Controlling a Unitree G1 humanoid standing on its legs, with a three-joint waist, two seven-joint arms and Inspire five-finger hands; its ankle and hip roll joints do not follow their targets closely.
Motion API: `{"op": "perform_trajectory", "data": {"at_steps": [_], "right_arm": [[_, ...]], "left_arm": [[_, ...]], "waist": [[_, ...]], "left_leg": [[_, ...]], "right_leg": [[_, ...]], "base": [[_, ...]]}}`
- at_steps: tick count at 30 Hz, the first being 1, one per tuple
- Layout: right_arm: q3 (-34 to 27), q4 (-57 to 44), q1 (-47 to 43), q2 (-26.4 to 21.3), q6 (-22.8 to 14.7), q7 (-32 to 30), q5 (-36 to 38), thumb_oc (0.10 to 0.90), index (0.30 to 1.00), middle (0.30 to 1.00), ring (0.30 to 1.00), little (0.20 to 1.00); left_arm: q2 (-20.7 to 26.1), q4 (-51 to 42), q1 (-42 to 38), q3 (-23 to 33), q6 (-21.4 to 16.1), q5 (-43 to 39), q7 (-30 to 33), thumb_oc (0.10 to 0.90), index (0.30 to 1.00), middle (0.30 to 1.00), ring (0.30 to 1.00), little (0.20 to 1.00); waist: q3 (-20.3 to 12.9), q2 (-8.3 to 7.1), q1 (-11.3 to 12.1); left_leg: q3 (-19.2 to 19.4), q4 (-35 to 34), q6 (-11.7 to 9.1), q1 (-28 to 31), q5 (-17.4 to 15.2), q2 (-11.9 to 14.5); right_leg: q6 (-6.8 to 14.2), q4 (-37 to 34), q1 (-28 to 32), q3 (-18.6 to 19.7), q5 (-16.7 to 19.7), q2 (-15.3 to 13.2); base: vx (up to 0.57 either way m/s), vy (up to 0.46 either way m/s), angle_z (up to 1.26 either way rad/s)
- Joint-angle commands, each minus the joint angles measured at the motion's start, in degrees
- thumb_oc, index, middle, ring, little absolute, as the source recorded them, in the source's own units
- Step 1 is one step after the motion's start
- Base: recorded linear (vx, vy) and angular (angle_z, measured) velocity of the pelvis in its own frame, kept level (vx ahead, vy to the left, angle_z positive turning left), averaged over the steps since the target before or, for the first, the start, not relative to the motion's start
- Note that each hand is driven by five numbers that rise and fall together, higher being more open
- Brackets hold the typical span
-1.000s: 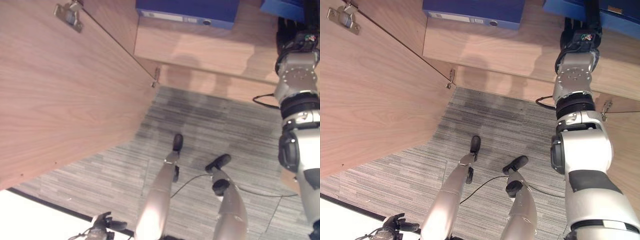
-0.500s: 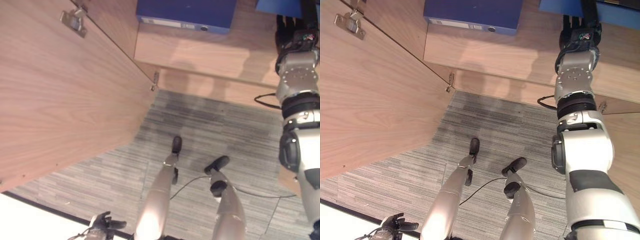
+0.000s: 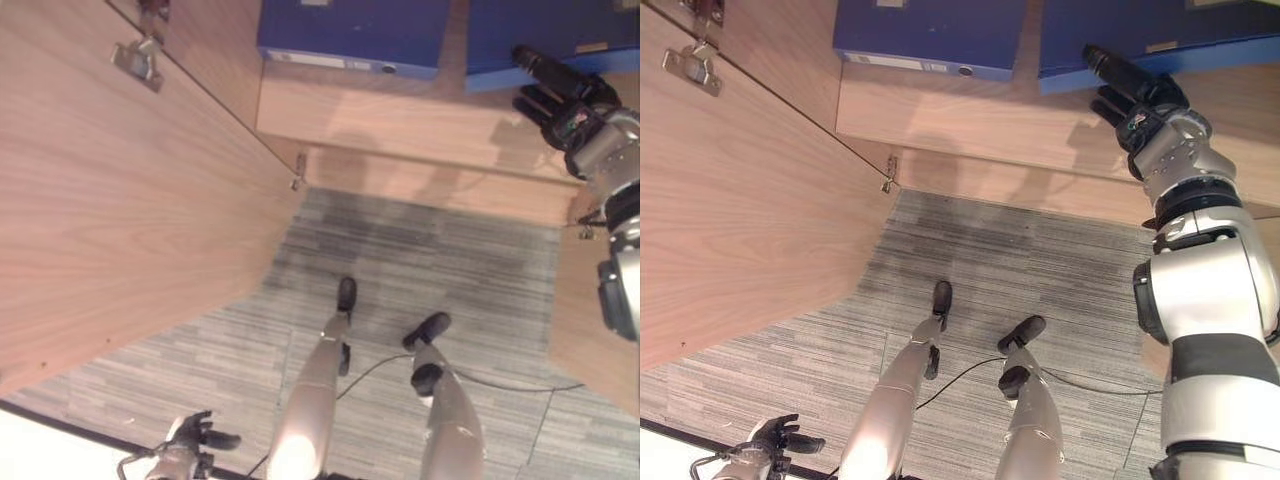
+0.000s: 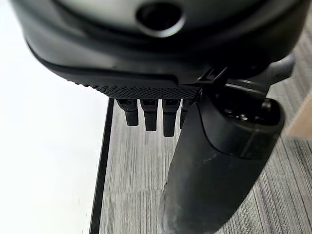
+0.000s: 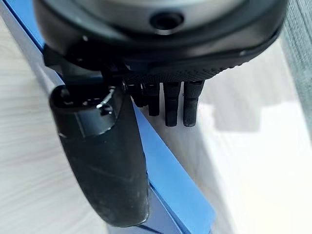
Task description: Put the empty folder in the office cabinet
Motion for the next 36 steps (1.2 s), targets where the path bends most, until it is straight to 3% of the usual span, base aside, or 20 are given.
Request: {"op": "perform_trajectory", "data": {"at_steps": [1, 18, 20, 22, 23, 25, 26, 30, 36], "right_arm": [[0.7, -6.7, 3.9, -0.2, -4.2, 1.3, 2.4, 0.8, 0.9, 0.9, 0.9, 0.9], [-11.2, -22.2, 9.3, 5.8, -15.9, 0.2, 18.5, 0.8, 0.9, 0.9, 0.9, 0.9], [-14.7, -25.0, 10.3, 7.7, -19.5, 0.4, 22.8, 0.8, 0.9, 0.9, 0.9, 0.9], [-21.4, -30.0, 13.2, 12.3, -27.0, 1.0, 30.7, 0.8, 0.9, 0.9, 0.9, 0.9], [-21.4, -30.1, 13.4, 12.4, -27.1, 1.0, 30.7, 0.8, 0.9, 0.9, 0.9, 0.9], [-25.0, -29.8, 14.6, 14.3, -33.0, -1.2, 33.6, 0.8, 0.9, 0.9, 0.9, 0.9], [-25.9, -29.3, 15.0, 14.5, -34.1, -2.4, 33.3, 0.8, 0.9, 0.9, 0.9, 0.9], [-26.0, -27.9, 15.1, 14.8, -33.8, -7.2, 29.5, 0.8, 0.9, 0.9, 0.9, 0.9], [-25.9, -27.9, 17.4, 16.8, -32.3, -9.5, 28.3, 0.8, 0.9, 0.9, 0.9, 0.9]], "left_arm": [[4.3, 7.5, 6.6, -1.6, 3.3, 1.5, 0.0, 0.8, 0.9, 0.9, 0.9, 0.9], [3.3, 7.2, 8.4, 0.4, 2.7, 0.1, 1.4, 0.8, 0.9, 0.9, 0.9, 0.9], [2.5, 7.1, 8.6, 0.6, 2.4, -0.3, 2.1, 0.8, 0.9, 0.9, 0.9, 0.9], [1.5, 7.1, 9.0, 1.0, 2.1, -0.9, 3.8, 0.8, 0.9, 0.9, 0.9, 0.9], [1.5, 7.1, 9.1, 1.0, 2.1, -0.9, 3.8, 0.8, 0.9, 0.9, 0.9, 0.9], [0.3, 6.8, 7.9, 1.1, 2.0, -1.6, 5.3, 0.8, 0.9, 0.9, 0.9, 0.9], [0.0, 6.8, 7.4, 1.0, 2.1, -2.1, 5.7, 0.8, 0.9, 0.9, 0.9, 0.9], [-1.2, 8.2, 6.7, 1.4, 3.0, -4.5, 6.2, 0.8, 0.9, 0.9, 0.9, 0.9], [-1.9, 10.1, 7.5, 3.2, 3.5, -5.6, 6.0, 0.8, 0.9, 0.9, 0.9, 0.9]], "waist": [[-5.3, -1.73, 1.6], [-3.9, -0.86, 1.7], [-3.7, -0.41, 1.8], [-3.7, -0.07, 1.9], [-3.7, -0.13, 1.9], [-3.7, 0.28, 1.8], [-3.7, 0.33, 1.6], [-4.1, 0.09, 1.1], [-4.3, -0.39, 0.8]], "left_leg": [[-0.6, -3.1, -3.8, 2.3, -3.5, 0.9], [0.5, -2.7, -3.8, 3.1, -4.0, 0.9], [0.4, -2.7, -3.8, 3.2, -4.1, 0.9], [0.2, -2.9, -3.8, 3.5, -4.2, 0.7], [0.2, -2.9, -3.8, 3.5, -4.2, 0.7], [0.0, -3.2, -3.7, 3.6, -4.2, 0.5], [0.0, -3.3, -3.7, 3.7, -4.2, 0.4], [0.0, -3.5, -3.6, 4.0, -4.3, 0.4], [0.0, -3.8, -3.6, 4.1, -4.1, 0.4]], "right_leg": [[7.3, -0.2, 5.6, 2.0, -4.2, -0.8], [7.5, -1.0, 6.5, 2.3, -3.9, -0.6], [7.6, -0.9, 6.6, 2.4, -3.9, -0.6], [7.8, -1.3, 7.0, 2.3, -4.0, -0.6], [7.8, -1.3, 7.0, 2.3, -4.0, -0.6], [8.0, -1.5, 7.1, 2.5, -4.1, -0.7], [8.0, -1.6, 7.2, 2.5, -4.1, -0.6], [7.8, -1.8, 7.4, 2.6, -4.1, -0.5], [7.7, -2.1, 7.2, 2.5, -3.8, -0.2]], "base": [[0.0, 0.0, 0.0], [0.0, 0.001, -0.01], [0.0, 0.0, 0.0], [0.0, 0.0, 0.0], [0.0, 0.0, 0.0], [0.0, 0.0, 0.0], [0.01, 0.003, 0.03], [0.0, 0.006, 0.03], [0.0, 0.0, 0.0]]}}
